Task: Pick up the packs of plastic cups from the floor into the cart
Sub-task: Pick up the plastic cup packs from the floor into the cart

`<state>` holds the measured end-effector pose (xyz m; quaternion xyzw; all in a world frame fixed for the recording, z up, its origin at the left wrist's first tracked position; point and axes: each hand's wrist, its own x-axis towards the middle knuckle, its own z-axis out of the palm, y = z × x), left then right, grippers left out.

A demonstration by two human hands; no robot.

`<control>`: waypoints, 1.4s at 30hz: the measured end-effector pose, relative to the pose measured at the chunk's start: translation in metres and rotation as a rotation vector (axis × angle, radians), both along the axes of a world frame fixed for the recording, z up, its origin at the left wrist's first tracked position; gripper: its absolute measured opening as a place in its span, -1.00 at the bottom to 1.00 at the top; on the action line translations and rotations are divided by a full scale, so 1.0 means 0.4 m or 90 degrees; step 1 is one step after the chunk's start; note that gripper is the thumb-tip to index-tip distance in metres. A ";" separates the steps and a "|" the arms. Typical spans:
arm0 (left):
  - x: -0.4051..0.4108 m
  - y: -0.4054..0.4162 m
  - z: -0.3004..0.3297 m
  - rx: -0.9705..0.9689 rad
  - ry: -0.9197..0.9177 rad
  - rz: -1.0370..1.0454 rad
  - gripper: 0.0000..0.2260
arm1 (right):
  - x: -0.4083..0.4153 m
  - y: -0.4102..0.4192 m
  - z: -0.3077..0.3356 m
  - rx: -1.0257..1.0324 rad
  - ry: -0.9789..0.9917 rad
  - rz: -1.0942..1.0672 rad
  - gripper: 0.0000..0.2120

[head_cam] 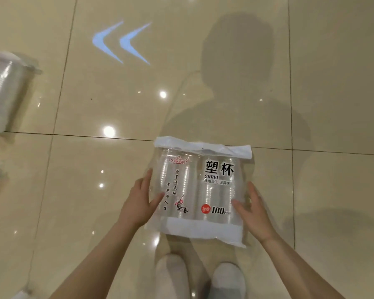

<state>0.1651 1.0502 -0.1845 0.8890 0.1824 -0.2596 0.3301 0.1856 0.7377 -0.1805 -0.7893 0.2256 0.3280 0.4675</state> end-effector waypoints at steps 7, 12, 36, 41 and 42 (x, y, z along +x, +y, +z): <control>0.002 -0.029 -0.009 -0.049 0.017 0.033 -0.27 | 0.039 0.031 0.005 0.039 -0.062 0.006 -0.19; 0.011 -0.012 0.240 -0.039 0.015 0.029 -0.31 | 0.067 0.044 0.236 0.011 -0.058 0.046 -0.21; 0.249 -0.106 1.458 0.018 -0.172 -0.190 -0.29 | 0.082 -0.080 1.417 -0.011 -0.184 -0.111 -0.17; 0.277 -0.347 1.493 -0.015 -0.168 -0.292 -0.27 | -0.029 -0.282 1.473 -0.044 -0.186 -0.220 -0.16; 0.281 -0.407 1.501 -0.017 -0.164 -0.317 -0.27 | -0.057 -0.330 1.482 -0.053 -0.184 -0.245 -0.15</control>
